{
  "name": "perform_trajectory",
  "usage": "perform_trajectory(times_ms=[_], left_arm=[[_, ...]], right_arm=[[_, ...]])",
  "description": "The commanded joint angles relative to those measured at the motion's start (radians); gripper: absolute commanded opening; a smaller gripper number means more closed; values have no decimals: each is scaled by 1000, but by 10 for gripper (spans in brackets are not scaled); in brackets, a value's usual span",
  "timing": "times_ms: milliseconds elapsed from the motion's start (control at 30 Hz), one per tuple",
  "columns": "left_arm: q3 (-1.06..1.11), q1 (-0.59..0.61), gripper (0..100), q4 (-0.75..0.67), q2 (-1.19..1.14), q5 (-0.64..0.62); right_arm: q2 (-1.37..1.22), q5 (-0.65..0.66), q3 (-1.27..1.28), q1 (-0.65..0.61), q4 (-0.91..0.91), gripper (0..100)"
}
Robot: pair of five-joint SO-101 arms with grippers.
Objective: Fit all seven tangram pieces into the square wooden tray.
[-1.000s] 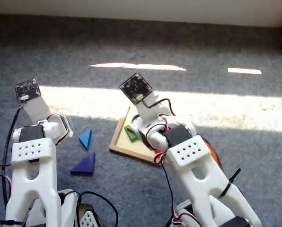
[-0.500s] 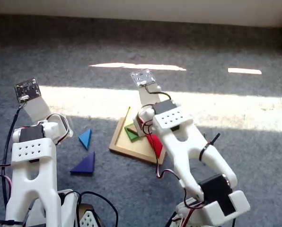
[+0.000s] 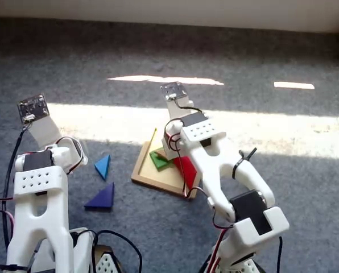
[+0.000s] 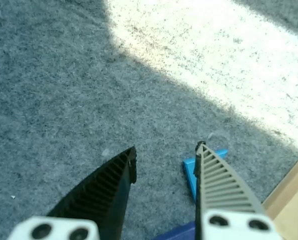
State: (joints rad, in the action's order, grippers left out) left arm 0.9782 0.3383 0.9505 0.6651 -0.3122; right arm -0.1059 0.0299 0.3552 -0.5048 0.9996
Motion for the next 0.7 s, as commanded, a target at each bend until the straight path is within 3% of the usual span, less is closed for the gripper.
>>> perform_trajectory(times_ms=[0, 667], left_arm=[[-5, 12, 199, -12, 19, -8], [-5, 13, 199, -12, 19, -8]], right_arm=[[4, -3, -41, 22, -13, 11], [13, 35, -35, -30, -186, 9]])
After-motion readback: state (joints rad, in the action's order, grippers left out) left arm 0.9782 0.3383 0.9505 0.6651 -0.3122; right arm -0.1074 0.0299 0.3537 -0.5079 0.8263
